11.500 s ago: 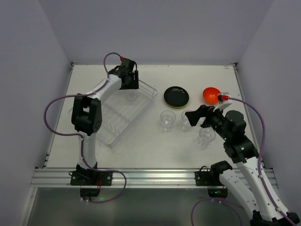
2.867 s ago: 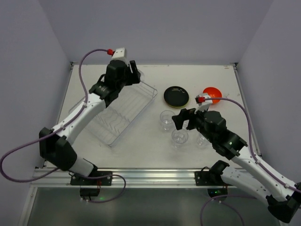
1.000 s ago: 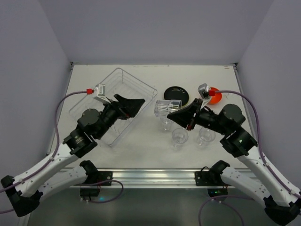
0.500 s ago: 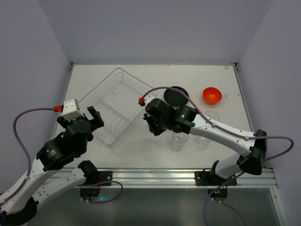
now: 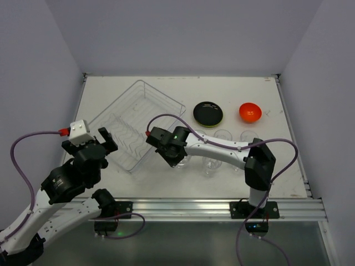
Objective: Unload the mixed dishes from the dish rack
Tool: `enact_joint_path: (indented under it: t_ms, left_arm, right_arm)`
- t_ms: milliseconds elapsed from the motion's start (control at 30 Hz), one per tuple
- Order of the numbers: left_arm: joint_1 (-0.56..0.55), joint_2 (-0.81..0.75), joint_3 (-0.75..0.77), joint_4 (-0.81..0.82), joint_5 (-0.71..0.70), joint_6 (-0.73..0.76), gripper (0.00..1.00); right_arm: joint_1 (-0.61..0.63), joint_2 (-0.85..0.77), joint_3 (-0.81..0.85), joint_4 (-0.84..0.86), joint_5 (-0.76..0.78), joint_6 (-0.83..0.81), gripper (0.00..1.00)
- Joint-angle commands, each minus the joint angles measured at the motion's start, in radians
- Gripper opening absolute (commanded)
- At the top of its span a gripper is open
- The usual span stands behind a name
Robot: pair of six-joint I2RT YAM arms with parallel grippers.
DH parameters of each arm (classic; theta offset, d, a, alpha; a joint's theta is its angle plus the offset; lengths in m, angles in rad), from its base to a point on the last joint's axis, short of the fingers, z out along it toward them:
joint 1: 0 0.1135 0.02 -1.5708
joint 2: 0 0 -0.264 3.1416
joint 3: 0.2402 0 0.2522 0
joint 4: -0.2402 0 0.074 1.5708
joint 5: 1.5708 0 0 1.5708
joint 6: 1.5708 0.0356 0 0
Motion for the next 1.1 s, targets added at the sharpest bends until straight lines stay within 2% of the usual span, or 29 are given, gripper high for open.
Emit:
enact_joint_path:
  t_ms: [0,467,600,633,667,700,800,900,967,1000,1033,1067]
  left_arm:
    - [0.001,-0.018,-0.01,0.03,-0.044,0.007,1.0]
    - [0.001,-0.036,-0.014,0.05,-0.031,0.038,1.0]
    - [0.001,-0.024,-0.01,0.041,-0.037,0.03,1.0]
    - [0.001,-0.021,-0.01,0.039,-0.039,0.027,1.0]
    - [0.001,-0.019,-0.01,0.039,-0.041,0.027,1.0]
    - [0.001,-0.016,-0.01,0.039,-0.044,0.025,1.0]
    - [0.001,-0.006,-0.01,0.036,-0.053,0.022,1.0]
    - [0.019,0.019,-0.003,0.029,-0.06,0.012,1.0]
    - [0.039,0.045,0.001,0.027,-0.057,0.012,1.0]
    - [0.064,0.062,0.004,0.027,-0.054,0.013,1.0]
    - [0.079,0.068,0.006,0.035,-0.048,0.016,1.0]
    - [0.102,0.074,0.007,0.055,-0.013,0.027,1.0]
  right_arm:
    - [0.003,0.002,0.018,0.024,-0.018,-0.034,0.0]
    - [0.002,0.07,-0.057,0.083,-0.088,-0.063,0.04]
    - [-0.003,0.08,-0.063,0.096,-0.091,-0.066,0.08]
    - [-0.005,0.079,-0.063,0.098,-0.087,-0.066,0.13]
    - [-0.005,0.074,-0.062,0.097,-0.082,-0.063,0.21]
    - [-0.005,0.07,-0.06,0.095,-0.078,-0.061,0.35]
    - [-0.005,0.03,-0.06,0.098,-0.068,-0.061,0.55]
    - [-0.005,-0.022,-0.06,0.087,-0.055,-0.063,0.58]
    - [-0.003,-0.06,-0.068,0.081,-0.056,-0.064,0.7]
    - [-0.003,-0.114,-0.075,0.081,-0.061,-0.067,0.84]
    - [-0.003,-0.149,-0.098,0.084,-0.064,-0.07,0.94]
    - [-0.005,-0.186,-0.111,0.092,-0.056,-0.069,0.99]
